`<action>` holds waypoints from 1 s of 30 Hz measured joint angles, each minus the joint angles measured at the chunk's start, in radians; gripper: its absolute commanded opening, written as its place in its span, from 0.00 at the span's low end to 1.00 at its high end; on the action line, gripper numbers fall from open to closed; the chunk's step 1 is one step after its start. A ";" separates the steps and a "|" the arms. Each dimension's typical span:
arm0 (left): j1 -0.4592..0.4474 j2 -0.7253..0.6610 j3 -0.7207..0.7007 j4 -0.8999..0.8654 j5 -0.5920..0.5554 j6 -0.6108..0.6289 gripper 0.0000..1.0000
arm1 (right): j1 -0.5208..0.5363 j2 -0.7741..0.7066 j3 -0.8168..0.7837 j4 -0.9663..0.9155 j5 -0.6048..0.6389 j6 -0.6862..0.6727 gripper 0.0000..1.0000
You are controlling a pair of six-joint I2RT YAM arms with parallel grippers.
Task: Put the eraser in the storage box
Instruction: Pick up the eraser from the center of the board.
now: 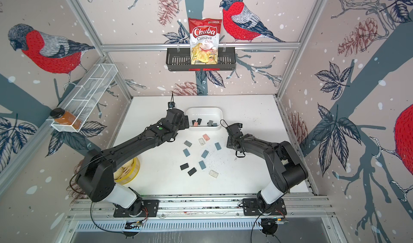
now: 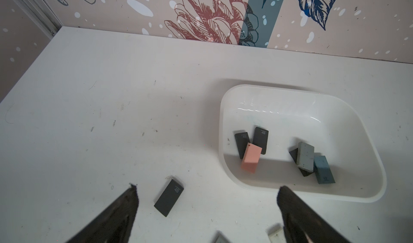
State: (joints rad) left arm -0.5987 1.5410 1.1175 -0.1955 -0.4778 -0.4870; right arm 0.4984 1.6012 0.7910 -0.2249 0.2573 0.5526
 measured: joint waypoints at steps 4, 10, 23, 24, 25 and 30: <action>0.001 0.000 0.002 -0.001 0.003 -0.007 0.97 | 0.000 0.001 0.000 0.006 -0.002 0.000 0.58; 0.001 0.002 0.006 -0.005 0.003 -0.011 0.97 | 0.000 0.011 -0.002 0.007 -0.004 0.000 0.56; 0.002 0.011 0.018 -0.021 0.002 -0.011 0.97 | 0.001 0.026 -0.003 0.014 -0.011 -0.001 0.41; 0.002 0.011 0.019 -0.022 0.002 -0.011 0.97 | 0.001 0.027 -0.003 0.016 -0.010 -0.003 0.40; 0.003 0.011 0.020 -0.023 0.002 -0.011 0.97 | 0.002 0.028 -0.003 0.018 -0.010 -0.003 0.39; 0.003 0.011 0.021 -0.027 -0.001 -0.011 0.97 | 0.005 0.033 -0.003 0.037 -0.011 -0.004 0.34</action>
State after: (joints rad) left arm -0.5953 1.5524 1.1385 -0.2226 -0.4786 -0.4980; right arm 0.5037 1.6344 0.7879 -0.1883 0.2459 0.5488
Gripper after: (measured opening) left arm 0.971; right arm 0.357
